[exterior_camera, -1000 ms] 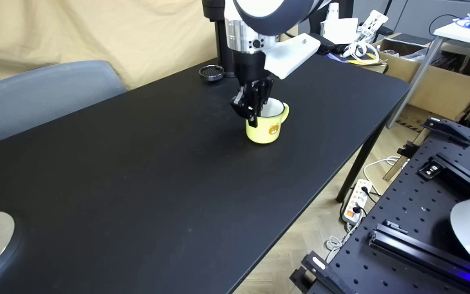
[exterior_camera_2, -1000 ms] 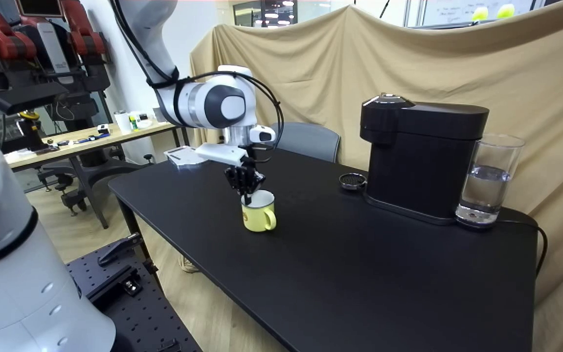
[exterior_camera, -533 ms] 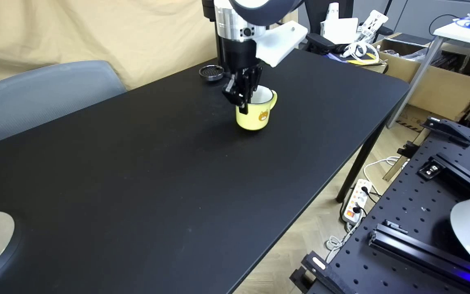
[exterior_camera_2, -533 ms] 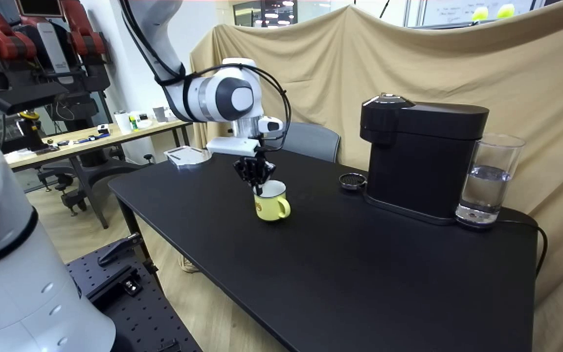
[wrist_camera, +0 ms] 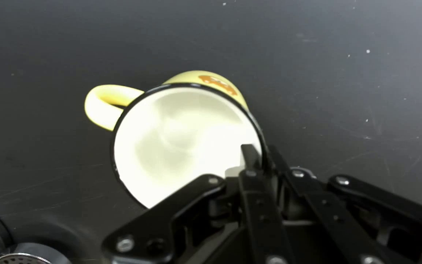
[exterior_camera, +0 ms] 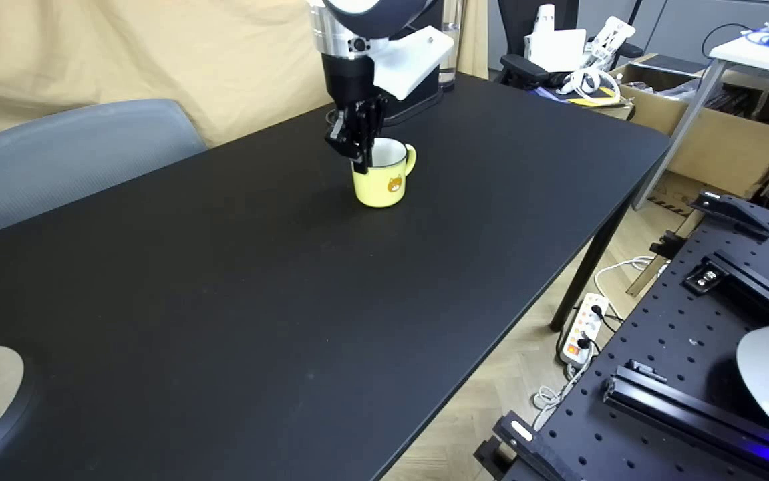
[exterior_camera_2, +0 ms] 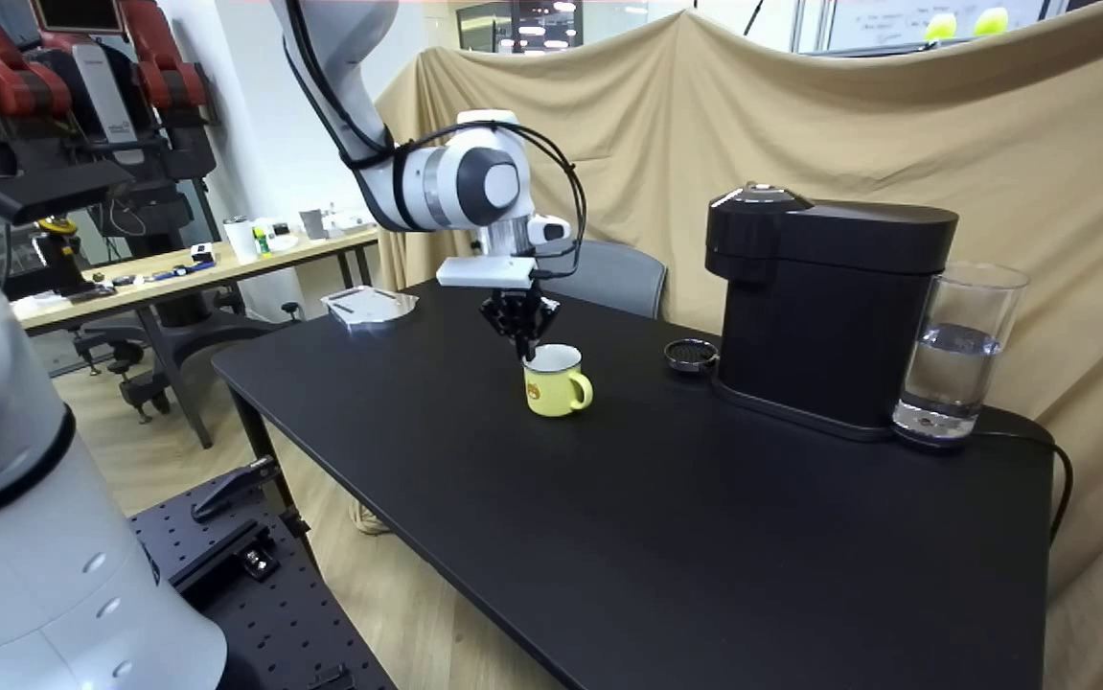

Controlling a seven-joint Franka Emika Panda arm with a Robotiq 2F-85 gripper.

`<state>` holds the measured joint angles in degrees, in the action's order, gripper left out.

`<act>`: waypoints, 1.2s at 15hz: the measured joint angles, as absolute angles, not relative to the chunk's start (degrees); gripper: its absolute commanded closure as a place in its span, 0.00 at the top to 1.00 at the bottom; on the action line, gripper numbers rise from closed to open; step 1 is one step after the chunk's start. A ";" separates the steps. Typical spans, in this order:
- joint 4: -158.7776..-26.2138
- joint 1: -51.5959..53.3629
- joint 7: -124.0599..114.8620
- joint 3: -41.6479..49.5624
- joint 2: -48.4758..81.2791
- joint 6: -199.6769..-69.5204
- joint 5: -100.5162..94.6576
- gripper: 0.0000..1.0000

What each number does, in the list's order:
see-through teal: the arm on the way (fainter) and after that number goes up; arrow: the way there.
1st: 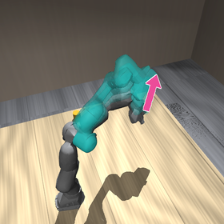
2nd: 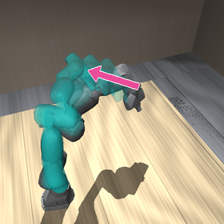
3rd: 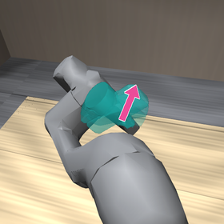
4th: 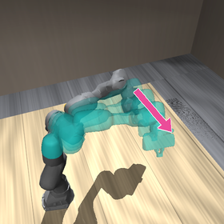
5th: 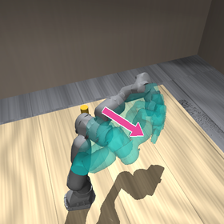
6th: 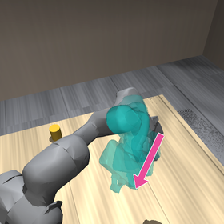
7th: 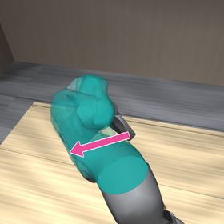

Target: Move the cup backwards.

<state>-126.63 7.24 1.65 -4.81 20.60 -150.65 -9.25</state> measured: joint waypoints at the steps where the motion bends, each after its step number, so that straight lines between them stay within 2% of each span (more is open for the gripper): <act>1: -125.37 7.36 1.87 -4.77 21.39 -150.06 -9.37 0.03; 5: -121.63 7.77 2.01 -4.64 23.66 -148.42 -10.32 0.03; 6: -121.05 7.86 2.08 -4.62 24.01 -148.20 -10.40 0.36; 8: -120.21 7.98 2.16 -4.62 24.49 -147.54 -10.38 0.43; 16: -119.40 7.77 5.46 -5.60 24.19 -142.78 -7.90 0.97; 18: -119.62 7.76 6.52 -5.89 22.19 -140.96 -7.72 1.00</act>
